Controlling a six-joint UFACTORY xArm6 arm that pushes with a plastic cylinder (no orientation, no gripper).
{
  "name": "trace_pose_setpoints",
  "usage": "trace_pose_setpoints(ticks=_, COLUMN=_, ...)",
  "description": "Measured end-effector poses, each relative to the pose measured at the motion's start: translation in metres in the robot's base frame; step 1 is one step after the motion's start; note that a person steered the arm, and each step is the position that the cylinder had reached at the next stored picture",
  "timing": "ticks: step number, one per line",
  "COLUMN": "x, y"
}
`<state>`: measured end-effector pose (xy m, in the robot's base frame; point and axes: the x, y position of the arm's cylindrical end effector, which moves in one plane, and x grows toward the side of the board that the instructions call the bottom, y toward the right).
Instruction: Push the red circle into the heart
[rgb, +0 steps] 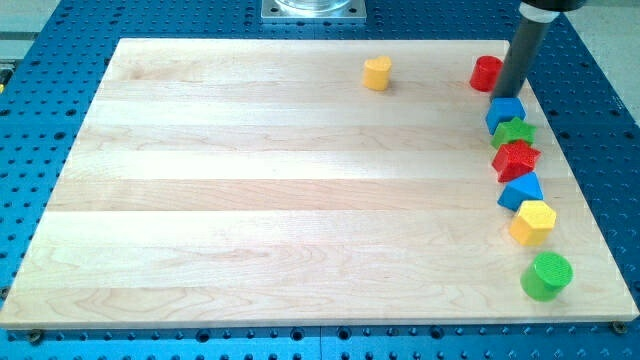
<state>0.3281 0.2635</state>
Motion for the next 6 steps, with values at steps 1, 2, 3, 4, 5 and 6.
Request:
trace_pose_setpoints(ticks=1, x=-0.029, y=0.012)
trace_pose_setpoints(ticks=2, x=-0.058, y=-0.021)
trace_pose_setpoints(ticks=3, x=-0.060, y=-0.088)
trace_pose_setpoints(ticks=4, x=-0.070, y=-0.073)
trace_pose_setpoints(ticks=5, x=-0.094, y=-0.106)
trace_pose_setpoints(ticks=6, x=-0.071, y=-0.159)
